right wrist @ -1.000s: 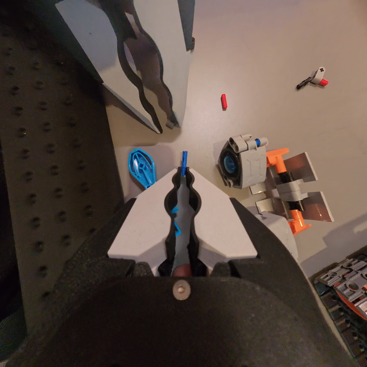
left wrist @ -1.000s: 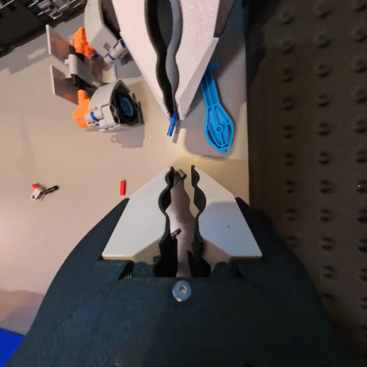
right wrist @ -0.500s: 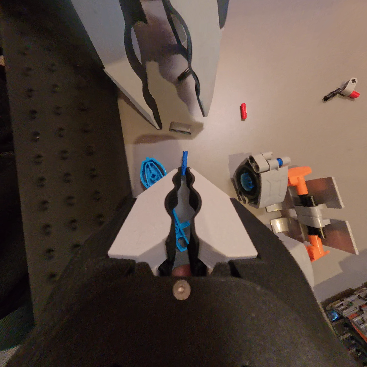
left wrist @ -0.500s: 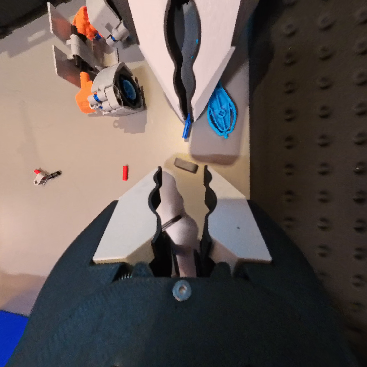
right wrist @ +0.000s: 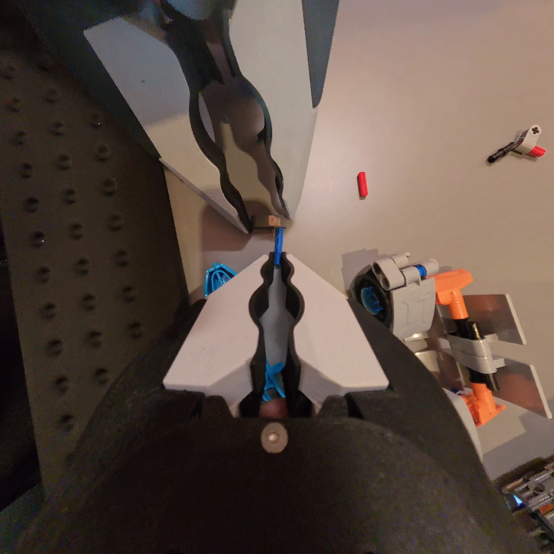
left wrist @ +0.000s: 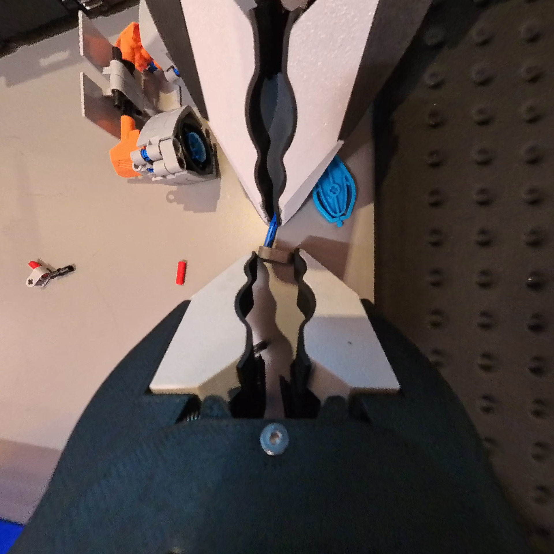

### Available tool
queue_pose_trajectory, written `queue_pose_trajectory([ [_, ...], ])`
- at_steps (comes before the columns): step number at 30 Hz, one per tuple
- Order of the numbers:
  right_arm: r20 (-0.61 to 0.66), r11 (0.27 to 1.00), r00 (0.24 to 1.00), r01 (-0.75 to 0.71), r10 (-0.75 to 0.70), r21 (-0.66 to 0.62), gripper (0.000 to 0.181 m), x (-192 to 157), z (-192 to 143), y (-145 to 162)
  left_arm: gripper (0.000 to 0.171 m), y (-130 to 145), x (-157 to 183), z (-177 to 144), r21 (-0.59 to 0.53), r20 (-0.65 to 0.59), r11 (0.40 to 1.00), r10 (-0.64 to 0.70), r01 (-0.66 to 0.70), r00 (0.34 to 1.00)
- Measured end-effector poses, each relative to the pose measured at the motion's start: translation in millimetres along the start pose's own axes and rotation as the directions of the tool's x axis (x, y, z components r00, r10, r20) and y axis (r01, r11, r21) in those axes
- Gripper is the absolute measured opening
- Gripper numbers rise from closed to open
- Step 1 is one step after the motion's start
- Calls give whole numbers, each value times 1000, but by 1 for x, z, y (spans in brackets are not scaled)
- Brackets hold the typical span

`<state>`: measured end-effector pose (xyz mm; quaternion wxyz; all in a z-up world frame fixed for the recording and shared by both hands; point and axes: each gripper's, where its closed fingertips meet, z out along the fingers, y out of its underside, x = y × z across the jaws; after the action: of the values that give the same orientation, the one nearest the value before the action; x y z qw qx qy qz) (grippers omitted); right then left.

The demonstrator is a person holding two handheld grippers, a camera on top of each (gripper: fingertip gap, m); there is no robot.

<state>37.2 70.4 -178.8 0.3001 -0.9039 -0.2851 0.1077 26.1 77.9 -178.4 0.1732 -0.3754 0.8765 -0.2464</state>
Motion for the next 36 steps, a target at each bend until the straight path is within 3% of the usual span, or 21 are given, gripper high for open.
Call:
queue_pose_trajectory([
  [12,-24,998,998,52,-52,25,1,-2,1,-2,21,-1,-1,1,28,47,999,-25,24,999],
  [27,84,968,965,250,-248,-11,1,-3,2,-2,21,-3,4,2,59,-36,998,-18,20,999],
  [36,98,968,964,249,-246,-17,1,-3,3,-3,27,-1,4,-1,46,2,998,-31,31,1000],
])
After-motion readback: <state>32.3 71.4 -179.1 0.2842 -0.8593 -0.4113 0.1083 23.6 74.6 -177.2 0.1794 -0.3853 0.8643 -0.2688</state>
